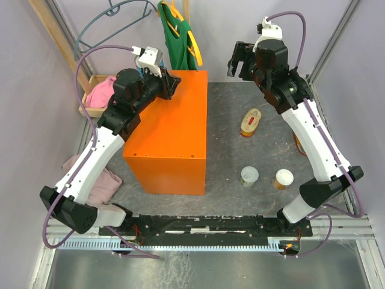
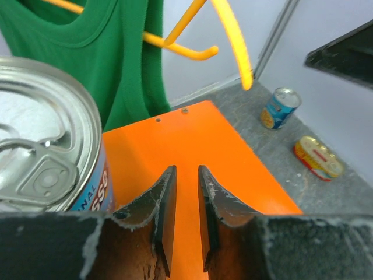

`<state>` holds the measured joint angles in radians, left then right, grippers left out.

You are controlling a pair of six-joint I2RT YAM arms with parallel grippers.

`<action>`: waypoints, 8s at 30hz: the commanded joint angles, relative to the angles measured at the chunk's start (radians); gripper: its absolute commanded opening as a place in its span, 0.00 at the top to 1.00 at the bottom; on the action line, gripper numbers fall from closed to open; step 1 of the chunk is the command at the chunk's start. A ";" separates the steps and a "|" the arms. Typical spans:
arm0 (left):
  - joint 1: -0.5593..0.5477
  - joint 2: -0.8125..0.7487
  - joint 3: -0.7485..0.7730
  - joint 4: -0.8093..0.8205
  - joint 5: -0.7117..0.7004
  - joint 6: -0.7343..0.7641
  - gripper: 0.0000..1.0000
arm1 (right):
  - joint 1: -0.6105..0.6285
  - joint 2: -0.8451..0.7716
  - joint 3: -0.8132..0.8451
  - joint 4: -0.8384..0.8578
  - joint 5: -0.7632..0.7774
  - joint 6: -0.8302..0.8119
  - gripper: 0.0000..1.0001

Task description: Place and organize the canned foods onto the counter

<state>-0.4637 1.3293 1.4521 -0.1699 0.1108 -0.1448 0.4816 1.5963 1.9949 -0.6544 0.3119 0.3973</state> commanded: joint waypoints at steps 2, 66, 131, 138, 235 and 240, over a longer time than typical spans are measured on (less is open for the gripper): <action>0.005 -0.012 0.086 0.073 0.133 -0.104 0.71 | -0.026 -0.034 -0.015 0.008 0.043 0.002 0.08; -0.027 -0.297 0.089 -0.112 -0.267 -0.260 0.01 | -0.559 0.590 0.153 -0.104 0.296 0.234 0.00; -0.025 -0.228 0.139 -0.075 -0.276 -0.194 0.01 | -0.646 0.771 0.275 -0.123 0.224 0.231 0.01; -0.026 -0.210 0.148 -0.074 -0.273 -0.194 0.01 | -0.650 0.791 0.282 -0.121 0.216 0.231 0.01; -0.024 -0.308 0.115 -0.237 -0.247 -0.219 0.02 | -0.218 0.034 0.119 -0.054 -0.049 0.032 0.99; -0.024 -0.305 0.113 -0.236 -0.250 -0.220 0.02 | -0.156 0.016 0.192 -0.094 -0.059 0.013 0.99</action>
<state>-0.4892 1.0367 1.5639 -0.4255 -0.1474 -0.3744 0.2863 1.7306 2.0541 -0.8635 0.2543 0.4358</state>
